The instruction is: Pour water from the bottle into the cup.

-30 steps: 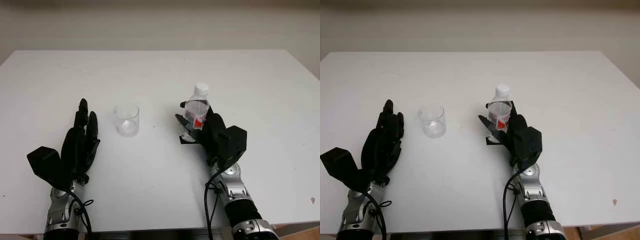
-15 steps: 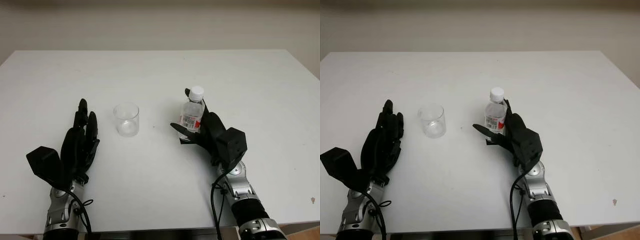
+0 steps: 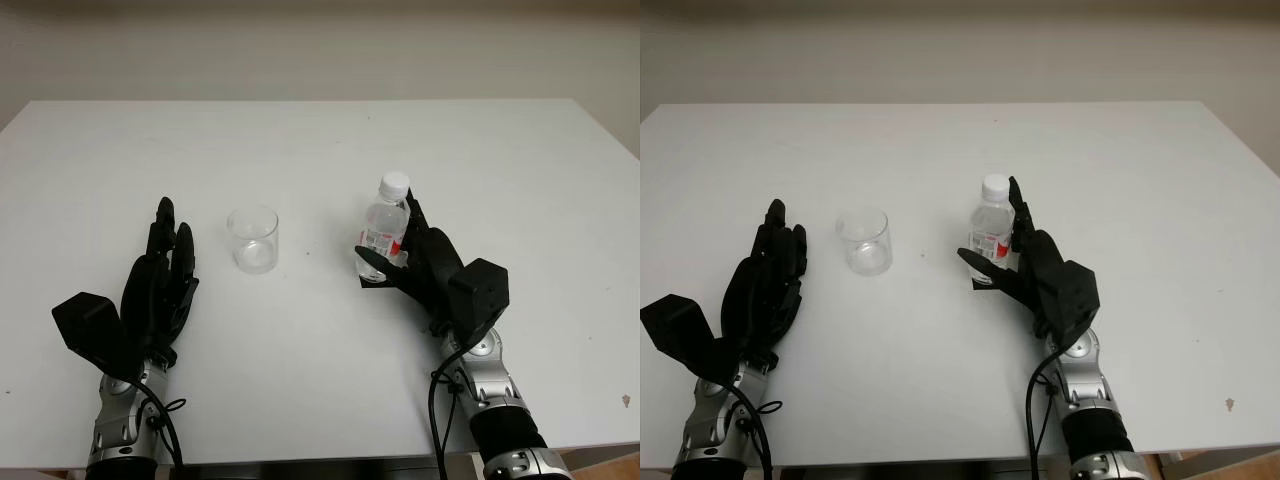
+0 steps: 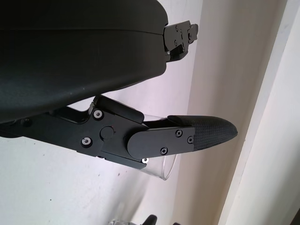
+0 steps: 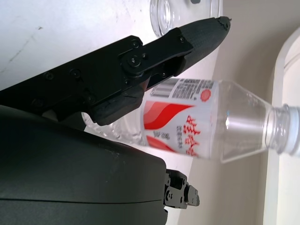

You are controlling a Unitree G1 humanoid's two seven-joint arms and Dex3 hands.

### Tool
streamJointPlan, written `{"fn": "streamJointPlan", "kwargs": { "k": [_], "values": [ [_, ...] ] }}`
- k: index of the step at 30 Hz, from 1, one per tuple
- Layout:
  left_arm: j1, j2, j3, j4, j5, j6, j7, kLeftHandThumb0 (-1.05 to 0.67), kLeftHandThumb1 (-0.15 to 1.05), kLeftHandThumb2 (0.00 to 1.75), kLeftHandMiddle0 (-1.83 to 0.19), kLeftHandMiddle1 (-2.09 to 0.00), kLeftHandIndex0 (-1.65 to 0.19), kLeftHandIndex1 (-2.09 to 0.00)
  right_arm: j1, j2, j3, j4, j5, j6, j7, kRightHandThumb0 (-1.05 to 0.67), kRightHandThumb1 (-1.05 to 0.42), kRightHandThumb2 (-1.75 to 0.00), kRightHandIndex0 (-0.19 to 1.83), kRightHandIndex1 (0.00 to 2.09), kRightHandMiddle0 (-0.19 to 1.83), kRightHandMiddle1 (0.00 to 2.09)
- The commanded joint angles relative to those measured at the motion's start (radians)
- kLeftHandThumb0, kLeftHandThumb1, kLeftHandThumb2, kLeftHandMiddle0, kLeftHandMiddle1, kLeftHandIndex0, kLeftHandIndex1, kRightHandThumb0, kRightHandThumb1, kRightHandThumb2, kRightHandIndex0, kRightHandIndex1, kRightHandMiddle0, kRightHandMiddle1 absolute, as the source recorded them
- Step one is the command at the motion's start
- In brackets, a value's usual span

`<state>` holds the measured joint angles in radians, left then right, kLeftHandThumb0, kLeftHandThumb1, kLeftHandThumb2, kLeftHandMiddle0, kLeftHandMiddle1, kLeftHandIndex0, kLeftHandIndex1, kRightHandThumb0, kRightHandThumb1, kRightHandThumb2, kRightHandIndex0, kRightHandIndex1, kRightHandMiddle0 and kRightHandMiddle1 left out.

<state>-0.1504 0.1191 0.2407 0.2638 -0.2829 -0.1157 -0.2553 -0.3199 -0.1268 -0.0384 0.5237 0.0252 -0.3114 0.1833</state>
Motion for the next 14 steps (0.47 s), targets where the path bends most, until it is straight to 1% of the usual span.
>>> {"fn": "streamJointPlan", "kwargs": {
  "k": [1,8,14],
  "values": [
    [0.015,0.002,-0.001,0.024,-0.005,0.016,-0.004,-0.73,1.05,0.5,0.19,-0.04,0.18,-0.05,0.019,-0.002,-0.009,-0.024,0.016,0.002,0.008,-1.0,-0.95,-0.06,-0.19,0.0,-0.19,0.0],
    [0.005,0.0,0.001,0.031,-0.003,0.014,-0.005,-0.74,1.05,0.48,0.19,-0.05,0.18,-0.05,0.065,0.035,-0.015,-0.059,0.059,0.021,0.01,-0.96,-0.95,-0.06,-0.19,0.0,-0.19,0.0],
    [0.012,-0.004,0.001,0.032,0.002,0.002,-0.001,-0.75,1.05,0.49,0.19,-0.05,0.18,-0.05,0.074,0.062,-0.012,-0.044,0.07,0.02,0.016,-0.94,-0.95,-0.05,-0.19,0.0,-0.19,0.0]
  ]
}}
